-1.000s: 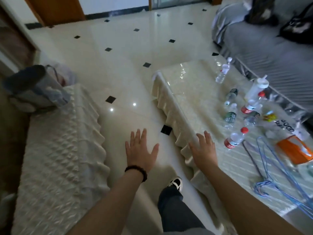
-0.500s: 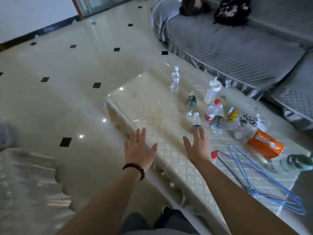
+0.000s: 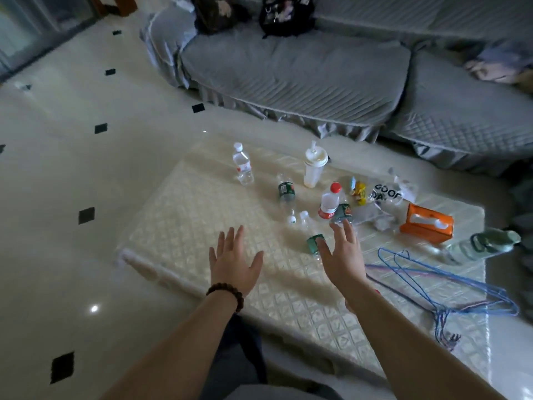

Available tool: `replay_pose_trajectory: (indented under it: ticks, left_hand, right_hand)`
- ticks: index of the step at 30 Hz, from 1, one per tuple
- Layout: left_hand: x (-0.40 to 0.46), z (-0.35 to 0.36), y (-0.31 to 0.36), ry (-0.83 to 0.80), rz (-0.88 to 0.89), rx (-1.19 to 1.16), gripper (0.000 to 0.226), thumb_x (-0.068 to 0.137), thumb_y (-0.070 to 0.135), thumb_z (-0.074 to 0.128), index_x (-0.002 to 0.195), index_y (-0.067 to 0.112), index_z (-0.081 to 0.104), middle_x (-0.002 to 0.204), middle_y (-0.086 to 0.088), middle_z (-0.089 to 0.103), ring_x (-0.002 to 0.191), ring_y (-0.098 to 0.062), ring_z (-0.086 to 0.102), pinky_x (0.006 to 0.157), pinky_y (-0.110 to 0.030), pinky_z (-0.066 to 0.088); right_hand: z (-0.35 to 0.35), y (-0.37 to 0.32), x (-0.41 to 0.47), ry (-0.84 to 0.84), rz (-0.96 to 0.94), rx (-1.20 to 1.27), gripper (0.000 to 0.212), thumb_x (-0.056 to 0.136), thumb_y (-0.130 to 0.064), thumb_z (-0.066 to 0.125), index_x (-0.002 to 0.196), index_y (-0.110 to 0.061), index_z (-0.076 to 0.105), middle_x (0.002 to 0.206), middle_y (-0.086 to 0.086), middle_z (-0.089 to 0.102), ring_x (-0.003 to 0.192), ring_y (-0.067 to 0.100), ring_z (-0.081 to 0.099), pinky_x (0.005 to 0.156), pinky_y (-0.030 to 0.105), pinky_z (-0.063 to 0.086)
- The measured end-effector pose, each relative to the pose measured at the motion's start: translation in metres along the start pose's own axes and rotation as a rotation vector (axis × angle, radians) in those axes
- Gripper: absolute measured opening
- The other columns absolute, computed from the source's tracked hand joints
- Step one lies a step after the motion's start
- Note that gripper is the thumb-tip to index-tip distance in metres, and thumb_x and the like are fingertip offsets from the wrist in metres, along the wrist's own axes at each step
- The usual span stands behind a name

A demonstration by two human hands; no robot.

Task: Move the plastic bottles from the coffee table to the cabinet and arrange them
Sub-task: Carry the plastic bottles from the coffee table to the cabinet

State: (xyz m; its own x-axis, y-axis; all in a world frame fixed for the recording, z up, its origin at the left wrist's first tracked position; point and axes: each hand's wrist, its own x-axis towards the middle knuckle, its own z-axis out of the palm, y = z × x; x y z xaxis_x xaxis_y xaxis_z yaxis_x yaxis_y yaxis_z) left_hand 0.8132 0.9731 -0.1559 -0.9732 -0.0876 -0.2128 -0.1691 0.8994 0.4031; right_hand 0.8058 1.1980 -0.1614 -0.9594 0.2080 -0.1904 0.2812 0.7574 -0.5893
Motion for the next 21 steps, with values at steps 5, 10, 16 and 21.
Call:
replay_pose_trajectory:
  ticks: [5, 10, 16, 21]
  left_hand:
    - [0.089, -0.029, -0.039, -0.097, 0.167, 0.087, 0.070, 0.090, 0.048, 0.046, 0.148, 0.022, 0.017, 0.157, -0.003, 0.016, 0.145, -0.022, 0.006, 0.116, -0.049, 0.011]
    - [0.157, -0.036, -0.063, -0.208, 0.299, 0.141, 0.071, 0.090, 0.049, 0.045, 0.149, 0.023, 0.016, 0.158, -0.002, 0.014, 0.145, -0.021, 0.005, 0.117, -0.048, 0.008]
    - [0.205, -0.015, -0.056, -0.295, 0.414, 0.189, 0.071, 0.091, 0.050, 0.044, 0.149, 0.022, 0.016, 0.157, -0.004, 0.016, 0.145, -0.021, 0.005, 0.117, -0.047, 0.006]
    - [0.235, 0.015, -0.041, -0.345, 0.472, 0.221, 0.070, 0.091, 0.049, 0.044, 0.149, 0.022, 0.015, 0.157, -0.003, 0.015, 0.146, -0.021, 0.004, 0.117, -0.046, 0.006]
  right_hand:
    - [0.028, -0.032, 0.032, 0.111, 0.250, 0.040, 0.056, 0.093, -0.039, 0.051, 0.141, -0.016, 0.035, 0.157, 0.009, 0.019, 0.144, 0.027, 0.017, 0.114, 0.046, 0.025]
    - [0.055, -0.054, 0.047, 0.171, 0.447, 0.034, 0.053, 0.094, -0.041, 0.048, 0.141, -0.020, 0.035, 0.158, 0.003, 0.016, 0.144, 0.025, 0.017, 0.111, 0.047, 0.029]
    - [0.073, -0.052, 0.061, 0.186, 0.523, 0.013, 0.056, 0.094, -0.042, 0.047, 0.142, -0.017, 0.035, 0.158, 0.008, 0.017, 0.145, 0.026, 0.015, 0.115, 0.045, 0.023]
    - [0.094, -0.031, 0.080, 0.143, 0.568, 0.048, 0.055, 0.094, -0.041, 0.046, 0.142, -0.018, 0.033, 0.158, 0.008, 0.015, 0.146, 0.024, 0.011, 0.115, 0.046, 0.023]
